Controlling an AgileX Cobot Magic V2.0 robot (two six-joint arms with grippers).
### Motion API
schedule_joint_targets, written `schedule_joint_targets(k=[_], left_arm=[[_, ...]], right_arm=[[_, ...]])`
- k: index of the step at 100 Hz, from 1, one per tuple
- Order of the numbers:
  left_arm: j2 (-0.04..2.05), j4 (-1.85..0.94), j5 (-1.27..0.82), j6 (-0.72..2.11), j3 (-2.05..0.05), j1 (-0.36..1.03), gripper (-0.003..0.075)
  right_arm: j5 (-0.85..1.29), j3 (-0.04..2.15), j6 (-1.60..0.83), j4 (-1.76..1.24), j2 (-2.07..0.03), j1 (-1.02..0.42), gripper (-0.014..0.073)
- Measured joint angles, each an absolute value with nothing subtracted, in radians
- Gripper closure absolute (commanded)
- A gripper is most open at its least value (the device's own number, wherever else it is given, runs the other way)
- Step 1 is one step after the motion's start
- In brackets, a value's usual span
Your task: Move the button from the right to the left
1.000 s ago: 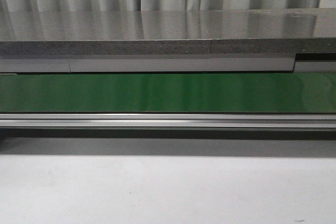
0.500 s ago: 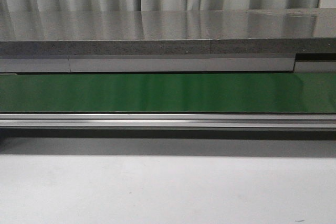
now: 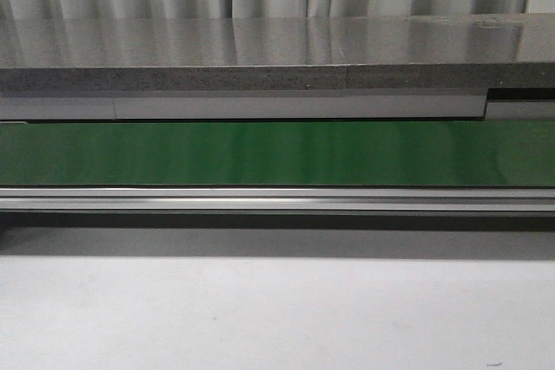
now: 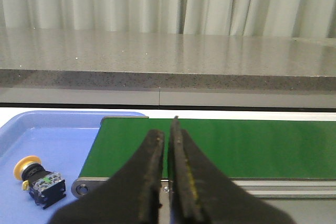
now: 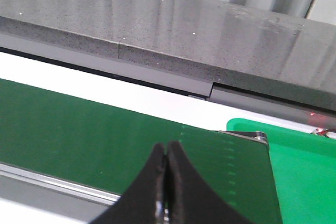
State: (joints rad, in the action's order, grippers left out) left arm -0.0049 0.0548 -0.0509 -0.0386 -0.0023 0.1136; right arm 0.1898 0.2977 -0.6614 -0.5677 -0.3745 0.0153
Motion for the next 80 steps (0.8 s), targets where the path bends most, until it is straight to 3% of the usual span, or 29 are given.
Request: schedule_joint_targets(k=[80], left_arm=[[-0.005, 0.055, -0.051, -0.039, -0.002, 0.114, 0.0715]], right_arm=[[0.188, 0.298, -0.597, -0.514, -0.374, 0.015, 0.0658]])
